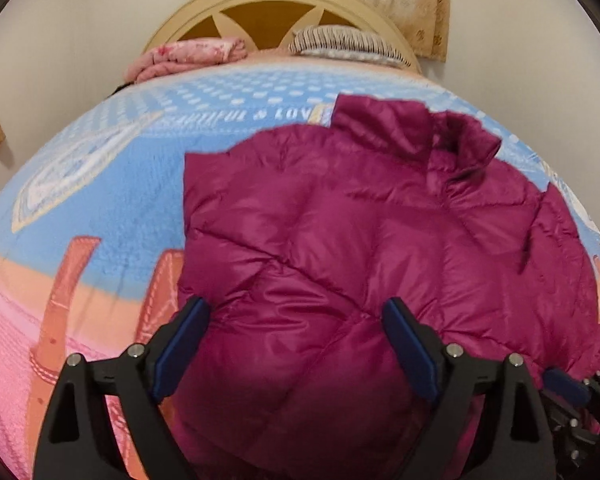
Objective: Fold large clothes
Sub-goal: 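Grasp the jacket hem at its middle with the right tool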
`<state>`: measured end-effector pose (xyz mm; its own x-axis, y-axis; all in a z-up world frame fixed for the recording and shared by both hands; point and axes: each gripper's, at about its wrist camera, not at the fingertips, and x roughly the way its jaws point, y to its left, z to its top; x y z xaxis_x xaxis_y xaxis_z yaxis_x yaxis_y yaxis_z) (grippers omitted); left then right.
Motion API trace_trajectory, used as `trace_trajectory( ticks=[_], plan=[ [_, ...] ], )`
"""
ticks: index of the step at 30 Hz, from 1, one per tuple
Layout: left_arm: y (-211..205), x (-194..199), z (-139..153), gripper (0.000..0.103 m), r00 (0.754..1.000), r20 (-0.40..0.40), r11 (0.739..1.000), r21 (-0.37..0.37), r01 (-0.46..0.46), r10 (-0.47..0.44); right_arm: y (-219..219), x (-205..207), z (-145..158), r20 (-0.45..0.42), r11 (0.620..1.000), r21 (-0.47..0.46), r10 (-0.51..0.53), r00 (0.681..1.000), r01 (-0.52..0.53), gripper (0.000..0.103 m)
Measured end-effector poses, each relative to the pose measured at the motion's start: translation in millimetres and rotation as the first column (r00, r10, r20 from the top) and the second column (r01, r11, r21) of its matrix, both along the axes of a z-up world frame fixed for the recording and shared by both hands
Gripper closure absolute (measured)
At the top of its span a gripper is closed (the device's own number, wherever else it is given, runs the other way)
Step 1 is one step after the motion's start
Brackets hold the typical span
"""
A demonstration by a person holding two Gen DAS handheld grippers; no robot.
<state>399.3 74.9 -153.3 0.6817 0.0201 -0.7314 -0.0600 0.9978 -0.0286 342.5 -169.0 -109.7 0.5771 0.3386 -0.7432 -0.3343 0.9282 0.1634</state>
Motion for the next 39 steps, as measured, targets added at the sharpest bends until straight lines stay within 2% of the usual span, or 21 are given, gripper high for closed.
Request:
trace_trajectory(
  ticks=[9, 24, 33, 35, 39],
  plan=[
    [0.8, 2.9, -11.2, 0.0, 0.999, -0.03, 1.0, 0.014, -0.016, 0.016, 1.7, -4.2, -0.6, 0.004, 1.0, -0.007, 0.0, 1.0, 0.0, 0.077],
    [-5.3, 10.1, -15.3, 0.0, 0.998, -0.065, 0.998, 0.064, -0.019, 0.024, 13.3, -9.6, -1.5, 0.02, 0.995, -0.096, -0.003, 1.0, 0.005, 0.077],
    [-3.0, 16.8, -18.6, 0.0, 0.995, -0.092, 0.998, 0.053, -0.018, 0.023, 16.8, -12.5, -2.5, 0.02, 0.992, -0.129, -0.004, 1.0, 0.006, 0.077],
    [-5.1, 15.2, -17.9, 0.0, 0.996, -0.086, 0.998, 0.058, -0.018, 0.023, 18.5, -13.4, -2.5, 0.024, 0.99, -0.139, -0.004, 1.0, 0.008, 0.077],
    [0.2, 7.0, -7.9, 0.0, 0.998, -0.053, 1.0, 0.014, -0.016, 0.017, 17.3, -14.3, -2.6, 0.026, 0.991, -0.132, -0.007, 1.0, 0.01, 0.077]
  ],
)
